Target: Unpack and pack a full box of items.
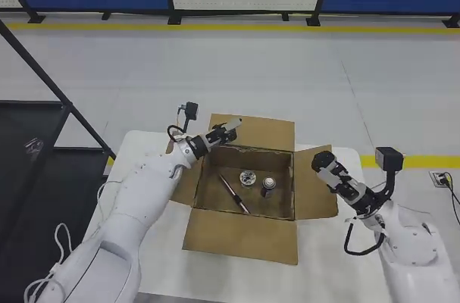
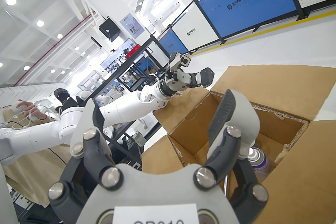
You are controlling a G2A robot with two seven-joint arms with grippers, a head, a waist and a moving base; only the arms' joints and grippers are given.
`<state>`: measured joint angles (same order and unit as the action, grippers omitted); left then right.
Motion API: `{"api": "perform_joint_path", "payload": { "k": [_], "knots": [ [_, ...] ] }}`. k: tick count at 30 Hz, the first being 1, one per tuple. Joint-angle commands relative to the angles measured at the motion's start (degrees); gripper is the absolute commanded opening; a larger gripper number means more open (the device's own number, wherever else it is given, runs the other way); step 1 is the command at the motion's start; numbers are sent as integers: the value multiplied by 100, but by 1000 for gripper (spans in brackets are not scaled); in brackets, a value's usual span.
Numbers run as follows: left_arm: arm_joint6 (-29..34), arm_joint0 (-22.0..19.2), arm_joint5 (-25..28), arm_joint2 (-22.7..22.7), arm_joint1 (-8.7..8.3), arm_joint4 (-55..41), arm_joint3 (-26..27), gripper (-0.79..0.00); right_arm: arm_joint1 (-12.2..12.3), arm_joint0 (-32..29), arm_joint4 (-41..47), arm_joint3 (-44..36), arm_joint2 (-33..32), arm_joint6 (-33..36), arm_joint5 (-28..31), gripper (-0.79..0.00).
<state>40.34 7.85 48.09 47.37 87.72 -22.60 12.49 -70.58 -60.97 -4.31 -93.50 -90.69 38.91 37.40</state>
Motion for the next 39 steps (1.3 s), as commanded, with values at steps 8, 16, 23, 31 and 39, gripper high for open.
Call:
{"api": "perform_joint_path", "payload": {
  "k": [8,16,23,31,39],
  "knots": [
    [176,223,-160,7,-90,249,698,0,31,363,-2902,-746,803,170,-422,0],
    [592,745,-179,609,-630,391,1794,0,59,634,-4255,-730,1262,421,-958,0],
    [535,1923,-990,1531,-1216,811,3857,0,45,1168,-5675,-446,2024,978,-1135,0],
    [372,3368,-2076,2526,-1606,1229,6124,0,-59,1624,-5883,-23,2638,1067,-1359,0],
    [223,3713,-2279,2657,-1648,1155,6468,0,-70,1597,-5913,-83,2790,966,-1192,0]
  ]
}}
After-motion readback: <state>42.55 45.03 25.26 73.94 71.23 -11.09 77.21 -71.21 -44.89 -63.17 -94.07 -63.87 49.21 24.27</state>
